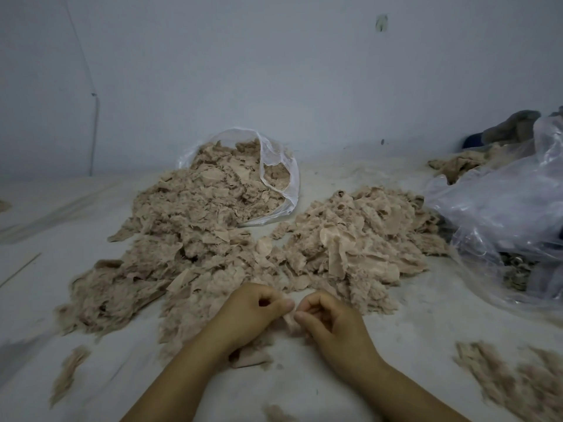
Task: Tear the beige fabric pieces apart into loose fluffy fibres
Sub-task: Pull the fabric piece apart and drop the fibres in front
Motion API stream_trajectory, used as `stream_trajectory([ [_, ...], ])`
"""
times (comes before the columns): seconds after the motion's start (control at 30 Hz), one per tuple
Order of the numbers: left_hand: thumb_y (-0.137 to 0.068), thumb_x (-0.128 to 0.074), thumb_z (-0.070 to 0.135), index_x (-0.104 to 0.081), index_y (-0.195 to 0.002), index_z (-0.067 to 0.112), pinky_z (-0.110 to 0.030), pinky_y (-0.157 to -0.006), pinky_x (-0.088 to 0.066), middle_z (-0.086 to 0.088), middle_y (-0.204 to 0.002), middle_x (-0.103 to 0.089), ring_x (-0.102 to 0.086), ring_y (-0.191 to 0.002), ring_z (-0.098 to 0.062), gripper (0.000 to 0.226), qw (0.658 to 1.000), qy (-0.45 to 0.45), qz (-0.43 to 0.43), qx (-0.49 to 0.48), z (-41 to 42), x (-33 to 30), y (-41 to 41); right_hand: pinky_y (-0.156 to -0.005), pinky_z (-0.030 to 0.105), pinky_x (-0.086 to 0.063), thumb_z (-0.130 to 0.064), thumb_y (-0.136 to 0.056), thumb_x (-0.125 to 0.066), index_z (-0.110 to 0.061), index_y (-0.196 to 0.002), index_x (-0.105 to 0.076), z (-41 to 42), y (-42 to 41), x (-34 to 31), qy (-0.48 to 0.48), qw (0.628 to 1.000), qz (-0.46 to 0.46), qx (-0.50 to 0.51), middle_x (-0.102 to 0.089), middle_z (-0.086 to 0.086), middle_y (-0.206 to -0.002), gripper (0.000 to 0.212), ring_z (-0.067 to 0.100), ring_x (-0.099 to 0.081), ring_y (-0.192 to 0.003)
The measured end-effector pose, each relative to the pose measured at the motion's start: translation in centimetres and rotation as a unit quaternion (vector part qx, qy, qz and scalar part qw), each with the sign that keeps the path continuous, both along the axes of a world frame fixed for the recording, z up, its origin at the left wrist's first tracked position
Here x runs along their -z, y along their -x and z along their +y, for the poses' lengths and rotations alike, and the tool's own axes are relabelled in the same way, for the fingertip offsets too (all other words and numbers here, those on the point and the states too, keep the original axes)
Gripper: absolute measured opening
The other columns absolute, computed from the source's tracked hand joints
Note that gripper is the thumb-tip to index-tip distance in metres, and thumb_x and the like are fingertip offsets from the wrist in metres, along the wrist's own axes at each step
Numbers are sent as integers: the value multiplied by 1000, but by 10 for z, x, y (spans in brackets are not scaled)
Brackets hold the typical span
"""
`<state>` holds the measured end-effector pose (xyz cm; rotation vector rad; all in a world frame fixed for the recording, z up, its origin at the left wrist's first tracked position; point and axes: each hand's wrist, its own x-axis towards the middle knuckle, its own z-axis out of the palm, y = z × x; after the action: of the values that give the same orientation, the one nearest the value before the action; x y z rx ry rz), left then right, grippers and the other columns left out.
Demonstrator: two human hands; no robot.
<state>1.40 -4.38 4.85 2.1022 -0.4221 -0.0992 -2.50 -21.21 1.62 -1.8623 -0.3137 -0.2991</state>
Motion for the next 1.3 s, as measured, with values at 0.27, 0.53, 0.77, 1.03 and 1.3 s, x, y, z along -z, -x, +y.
stream_trajectory([
  [0.27,-83,-67,9,-53,-61,20,-15,-46,-32,8,-52,-47,-40,-48,-3,28,976,183,76,93,-7,9,9,-66,14,-44,-32,-81,-72,-30,-98,-61,-4,-1,-4,-28,997,73,-11,-60,-9,-90,21,-1,-53,-70],
  [0.53,-85,-64,7,-63,-70,14,-15,-51,-44,6,-59,-60,-53,-53,-5,17,976,219,-14,-7,-19,15,9,-48,24,-42,-14,-85,-70,-12,-91,-53,-1,-2,-4,-97,987,110,-59,-61,1,-67,18,9,-49,-48],
  [0.77,-77,-62,36,-58,-104,19,-15,-55,-47,9,-65,-64,-60,-58,-4,32,973,230,25,-8,-24,17,15,-41,21,-38,-13,-88,-65,-7,-82,-54,0,-3,0,-173,978,116,-29,-56,2,-53,15,10,-46,-41],
  [1.03,-82,-67,3,-68,-85,12,-17,-47,-42,0,-64,-61,-48,-47,-7,9,972,219,86,-10,-22,21,13,-41,23,-37,-10,-94,-56,-6,-78,-51,-4,-1,-1,-218,973,71,21,-53,7,-50,17,13,-45,-41],
  [1.3,-81,-67,4,-66,-92,7,-18,-47,-46,0,-60,-64,-54,-48,-8,11,963,223,142,43,-20,22,17,-38,20,-35,-7,-86,-65,-6,-79,-63,-6,-3,-3,-220,972,56,56,-50,4,-44,8,11,-42,-37],
])
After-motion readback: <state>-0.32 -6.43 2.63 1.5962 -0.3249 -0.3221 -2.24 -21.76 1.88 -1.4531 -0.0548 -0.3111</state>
